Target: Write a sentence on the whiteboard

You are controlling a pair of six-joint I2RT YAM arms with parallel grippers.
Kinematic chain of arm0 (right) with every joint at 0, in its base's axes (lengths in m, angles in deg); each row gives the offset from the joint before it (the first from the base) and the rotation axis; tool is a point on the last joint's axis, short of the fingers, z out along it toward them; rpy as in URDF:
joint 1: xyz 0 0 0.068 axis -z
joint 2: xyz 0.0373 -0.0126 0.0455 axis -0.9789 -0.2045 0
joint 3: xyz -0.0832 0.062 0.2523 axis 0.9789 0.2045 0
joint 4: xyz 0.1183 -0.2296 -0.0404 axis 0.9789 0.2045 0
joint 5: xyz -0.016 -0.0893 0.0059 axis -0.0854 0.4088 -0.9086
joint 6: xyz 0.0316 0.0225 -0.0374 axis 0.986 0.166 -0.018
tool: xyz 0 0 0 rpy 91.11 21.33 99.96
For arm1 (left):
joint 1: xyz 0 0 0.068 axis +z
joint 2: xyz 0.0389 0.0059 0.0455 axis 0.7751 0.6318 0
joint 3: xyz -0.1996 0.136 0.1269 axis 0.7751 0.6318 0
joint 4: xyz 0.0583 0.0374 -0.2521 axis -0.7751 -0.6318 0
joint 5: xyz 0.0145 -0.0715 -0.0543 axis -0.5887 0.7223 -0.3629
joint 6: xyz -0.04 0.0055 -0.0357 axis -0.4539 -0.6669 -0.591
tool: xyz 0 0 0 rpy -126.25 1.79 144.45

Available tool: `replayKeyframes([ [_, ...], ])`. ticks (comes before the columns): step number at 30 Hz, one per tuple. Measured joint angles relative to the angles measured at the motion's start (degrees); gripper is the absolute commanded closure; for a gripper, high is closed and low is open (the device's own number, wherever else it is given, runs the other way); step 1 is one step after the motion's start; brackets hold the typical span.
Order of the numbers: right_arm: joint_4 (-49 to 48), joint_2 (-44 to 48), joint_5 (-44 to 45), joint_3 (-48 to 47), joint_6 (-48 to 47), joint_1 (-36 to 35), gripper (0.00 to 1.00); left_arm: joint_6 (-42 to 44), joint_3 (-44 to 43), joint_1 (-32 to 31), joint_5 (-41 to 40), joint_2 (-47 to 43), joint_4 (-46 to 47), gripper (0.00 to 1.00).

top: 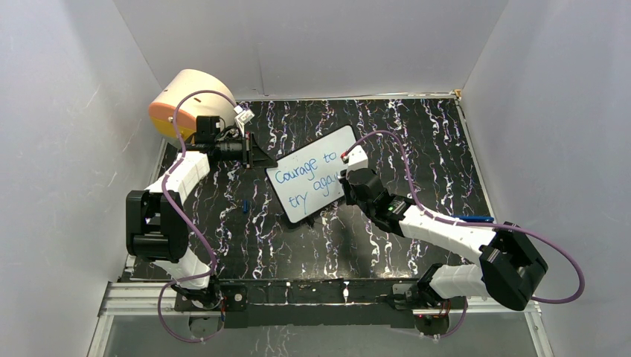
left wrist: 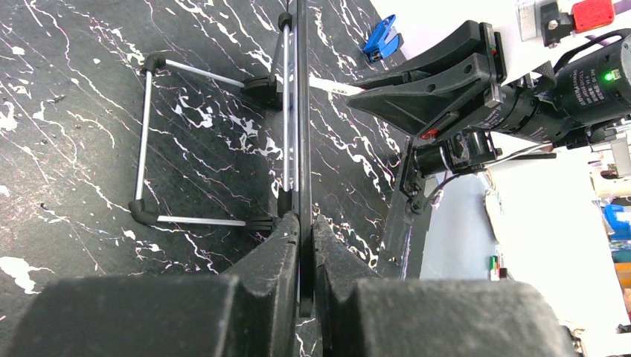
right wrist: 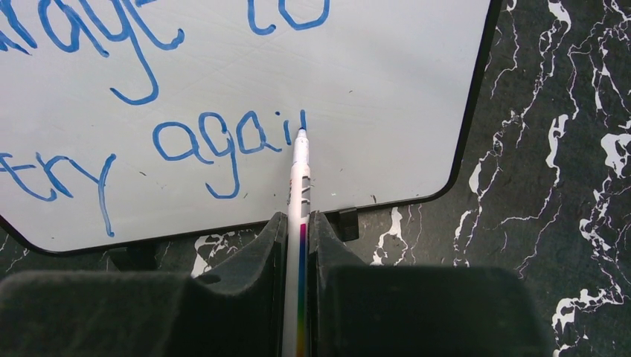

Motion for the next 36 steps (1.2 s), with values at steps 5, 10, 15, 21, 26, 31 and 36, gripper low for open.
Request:
replayKeyframes([
  [5, -1.1, 0.0, 0.0, 0.0, -0.3, 0.1, 1.0, 0.0, 0.0, 0.0, 0.0, 0.0, 0.0, 1.0],
  [10, -1.5, -0.1, 0.0, 0.0, -0.7, 0.3, 1.0, 0.0, 0.0, 0.0, 0.0, 0.0, 0.0, 1.0],
  [15, -2.0, -0.4, 0.3, 0.0, -0.9, 0.4, 1.0, 0.0, 0.0, 0.0, 0.0, 0.0, 0.0, 1.0],
  [21, -2.5, -0.4, 1.1, 0.0, -0.9, 0.9, 1.0, 0.0, 0.0, 0.0, 0.0, 0.0, 0.0, 1.0],
  [26, -2.5, -0.4, 1.1, 0.0, -0.9, 1.1, 1.0, 0.0, 0.0, 0.0, 0.0, 0.0, 0.0, 1.0],
  [31, -2.3, -0.4, 1.1, 0.0, -0.8, 1.3, 1.0, 0.0, 0.0, 0.0, 0.0, 0.0, 0.0, 1.0],
  [36, -2.1, -0.4, 1.1, 0.0, 0.0, 1.4, 1.0, 0.0, 0.0, 0.0, 0.0, 0.0, 0.0, 1.0],
])
